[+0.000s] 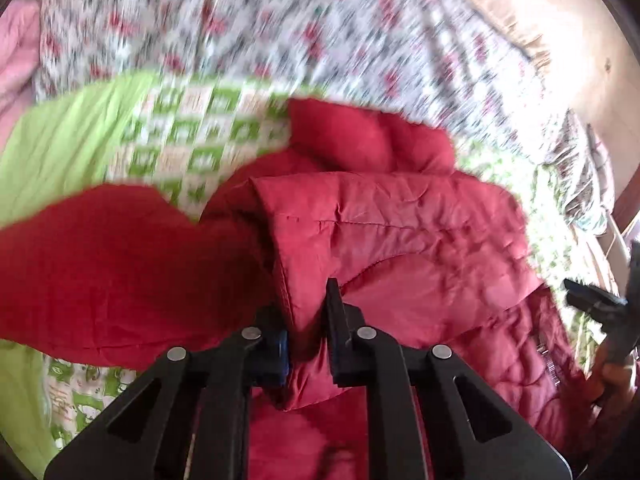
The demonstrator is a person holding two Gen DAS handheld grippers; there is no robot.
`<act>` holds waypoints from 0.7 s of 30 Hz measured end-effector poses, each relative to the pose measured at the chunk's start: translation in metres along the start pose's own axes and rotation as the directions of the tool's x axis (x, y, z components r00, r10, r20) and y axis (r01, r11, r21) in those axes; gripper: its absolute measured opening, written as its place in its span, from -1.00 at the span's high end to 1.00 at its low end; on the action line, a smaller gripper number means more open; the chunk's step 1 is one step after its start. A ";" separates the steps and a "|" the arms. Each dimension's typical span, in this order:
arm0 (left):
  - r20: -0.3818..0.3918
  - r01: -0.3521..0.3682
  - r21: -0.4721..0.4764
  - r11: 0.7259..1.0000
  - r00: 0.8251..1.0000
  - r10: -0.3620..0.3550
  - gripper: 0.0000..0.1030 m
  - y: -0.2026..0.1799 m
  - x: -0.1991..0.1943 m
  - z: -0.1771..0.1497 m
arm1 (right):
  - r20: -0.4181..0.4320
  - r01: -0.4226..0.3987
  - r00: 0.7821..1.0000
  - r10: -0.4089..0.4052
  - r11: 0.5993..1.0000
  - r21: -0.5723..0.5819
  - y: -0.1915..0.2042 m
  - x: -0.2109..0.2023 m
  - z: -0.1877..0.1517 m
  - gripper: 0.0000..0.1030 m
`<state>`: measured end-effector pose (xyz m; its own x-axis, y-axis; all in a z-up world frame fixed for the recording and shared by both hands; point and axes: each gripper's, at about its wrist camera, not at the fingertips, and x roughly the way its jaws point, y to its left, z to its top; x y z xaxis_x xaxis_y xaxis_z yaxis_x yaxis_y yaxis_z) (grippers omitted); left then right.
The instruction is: Fold large clothes
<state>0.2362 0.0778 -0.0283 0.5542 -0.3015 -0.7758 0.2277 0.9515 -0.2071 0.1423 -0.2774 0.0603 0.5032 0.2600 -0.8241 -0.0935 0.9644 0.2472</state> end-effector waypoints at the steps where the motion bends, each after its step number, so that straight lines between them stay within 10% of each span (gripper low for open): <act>1: -0.025 -0.017 0.006 1.000 1.000 0.017 0.76 0.003 0.008 -0.004 | -0.005 0.007 1.000 -0.007 1.000 0.010 -0.003 0.003 0.002 -0.18; 21: 0.025 -0.089 0.001 0.996 0.996 0.089 0.39 0.005 -0.009 -0.017 | -0.115 0.147 0.981 -0.157 0.985 -0.092 -0.018 0.120 0.027 -0.17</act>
<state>0.2185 0.0866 -0.0324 0.5917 -0.2173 -0.7763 0.1786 0.9744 -0.1367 0.2273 -0.2650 -0.0298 0.4093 0.1092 -0.9058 -0.0975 0.9924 0.0755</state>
